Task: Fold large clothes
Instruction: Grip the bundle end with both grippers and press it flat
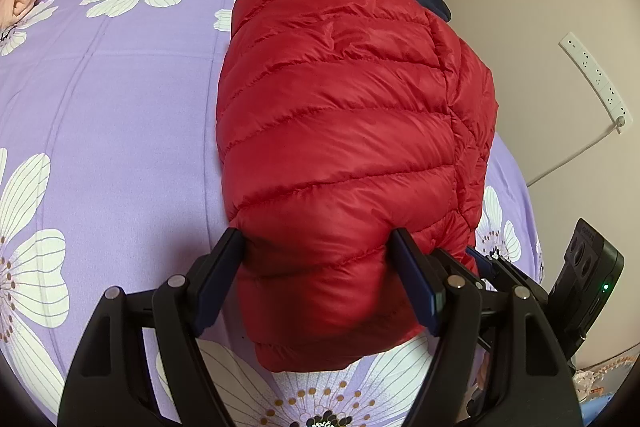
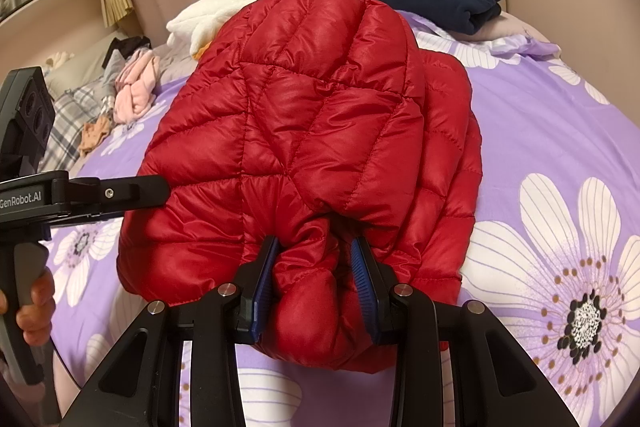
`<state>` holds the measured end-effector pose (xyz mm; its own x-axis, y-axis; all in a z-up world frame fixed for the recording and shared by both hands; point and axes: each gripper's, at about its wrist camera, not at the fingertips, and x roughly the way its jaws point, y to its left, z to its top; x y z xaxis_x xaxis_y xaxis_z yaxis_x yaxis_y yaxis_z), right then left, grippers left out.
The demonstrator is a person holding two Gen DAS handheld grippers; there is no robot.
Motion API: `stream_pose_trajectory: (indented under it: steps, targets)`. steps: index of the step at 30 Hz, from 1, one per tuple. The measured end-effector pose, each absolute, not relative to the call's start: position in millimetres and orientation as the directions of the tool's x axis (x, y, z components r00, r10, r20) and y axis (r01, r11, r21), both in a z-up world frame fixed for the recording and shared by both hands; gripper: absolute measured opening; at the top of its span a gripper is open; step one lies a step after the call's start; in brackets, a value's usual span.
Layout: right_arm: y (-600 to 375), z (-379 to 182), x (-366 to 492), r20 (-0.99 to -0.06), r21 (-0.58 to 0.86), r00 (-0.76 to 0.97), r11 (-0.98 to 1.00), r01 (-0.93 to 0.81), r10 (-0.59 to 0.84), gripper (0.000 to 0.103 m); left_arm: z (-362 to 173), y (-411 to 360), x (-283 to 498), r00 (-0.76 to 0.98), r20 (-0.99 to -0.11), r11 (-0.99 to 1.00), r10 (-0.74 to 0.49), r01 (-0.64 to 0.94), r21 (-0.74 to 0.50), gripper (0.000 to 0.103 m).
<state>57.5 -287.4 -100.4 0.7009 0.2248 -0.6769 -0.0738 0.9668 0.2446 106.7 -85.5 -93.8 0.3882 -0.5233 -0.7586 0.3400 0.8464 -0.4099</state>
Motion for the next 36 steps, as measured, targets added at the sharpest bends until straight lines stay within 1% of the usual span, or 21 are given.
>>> stream_pose_trajectory:
  steps: [11, 19, 25, 29, 33, 35, 36]
  targets:
    - [-286.9, -99.3, 57.7, -0.677, 0.244, 0.701, 0.967, -0.074, 0.225, 0.035, -94.2, -86.6, 107.5, 0.384, -0.760, 0.845, -0.525, 0.344, -0.410, 0.075]
    - [-290.6, -102.2, 58.0, -0.674, 0.251, 0.701, 0.965, -0.077, 0.231, 0.035, -97.9, -90.0, 105.0, 0.382, -0.768, 0.847, -0.514, 0.365, -0.386, 0.078]
    - [-291.9, -101.3, 56.6, -0.678, 0.254, 0.698, 0.965, -0.072, 0.231, 0.035, -101.9, -87.6, 106.2, 0.372, -0.772, 0.847, -0.515, 0.362, -0.391, 0.078]
    - [-298.6, -93.3, 52.2, -0.678, 0.288, 0.690, 0.955, -0.070, 0.255, 0.035, -95.9, -85.2, 104.3, 0.382, -0.773, 0.850, -0.506, 0.373, -0.373, 0.078]
    - [-309.1, -78.5, 45.0, -0.642, 0.330, 0.711, 0.940, -0.081, 0.287, 0.035, -78.7, -76.6, 101.1, 0.446, -0.754, 0.863, -0.482, 0.390, -0.321, 0.077]
    - [-313.5, -68.9, 42.7, -0.620, 0.331, 0.732, 0.940, -0.082, 0.282, 0.040, -68.8, -70.6, 102.1, 0.480, -0.737, 0.868, -0.476, 0.393, -0.305, 0.078]
    - [-315.8, -64.6, 42.6, -0.607, 0.332, 0.744, 0.940, -0.080, 0.278, 0.046, -65.5, -68.3, 103.1, 0.490, -0.729, 0.867, -0.478, 0.394, -0.304, 0.078]
